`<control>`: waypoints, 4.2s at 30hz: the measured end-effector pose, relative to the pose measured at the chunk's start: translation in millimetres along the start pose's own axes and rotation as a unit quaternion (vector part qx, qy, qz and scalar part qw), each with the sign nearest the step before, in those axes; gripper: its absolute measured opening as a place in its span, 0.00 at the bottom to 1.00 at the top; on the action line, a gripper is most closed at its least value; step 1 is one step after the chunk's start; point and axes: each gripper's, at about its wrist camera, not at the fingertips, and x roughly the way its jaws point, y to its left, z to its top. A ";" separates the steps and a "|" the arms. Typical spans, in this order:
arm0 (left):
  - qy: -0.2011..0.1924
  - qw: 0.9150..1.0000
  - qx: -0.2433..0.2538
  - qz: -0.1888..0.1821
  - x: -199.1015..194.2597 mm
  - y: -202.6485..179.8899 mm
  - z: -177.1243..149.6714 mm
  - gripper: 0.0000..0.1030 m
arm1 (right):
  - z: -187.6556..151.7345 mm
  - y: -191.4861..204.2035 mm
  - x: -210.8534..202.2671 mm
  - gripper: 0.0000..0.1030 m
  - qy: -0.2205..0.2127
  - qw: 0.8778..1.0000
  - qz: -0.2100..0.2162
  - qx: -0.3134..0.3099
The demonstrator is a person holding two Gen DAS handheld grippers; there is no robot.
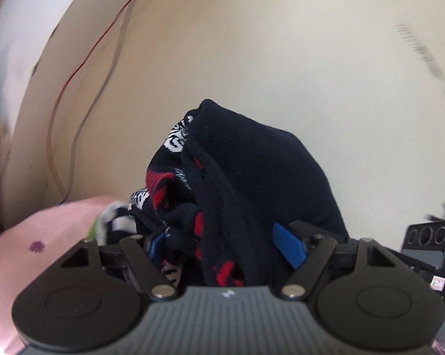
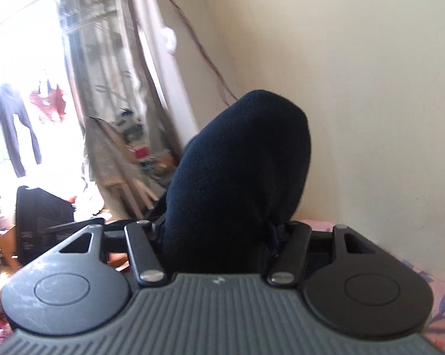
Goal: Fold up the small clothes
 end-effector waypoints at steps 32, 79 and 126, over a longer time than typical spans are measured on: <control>0.068 0.967 0.178 0.169 -86.4 -120.5 -224.1 1.00 | -229.8 43.1 -203.9 0.90 -0.001 0.962 -0.225 0.154; -0.030 0.932 0.254 0.258 -106.7 -148.3 -246.9 1.00 | -242.4 59.9 -225.3 1.00 -0.084 0.965 -0.226 0.104; -0.020 0.939 0.220 0.262 -108.0 -139.9 -239.6 1.00 | -242.9 59.4 -225.0 1.00 -0.084 0.965 -0.226 0.105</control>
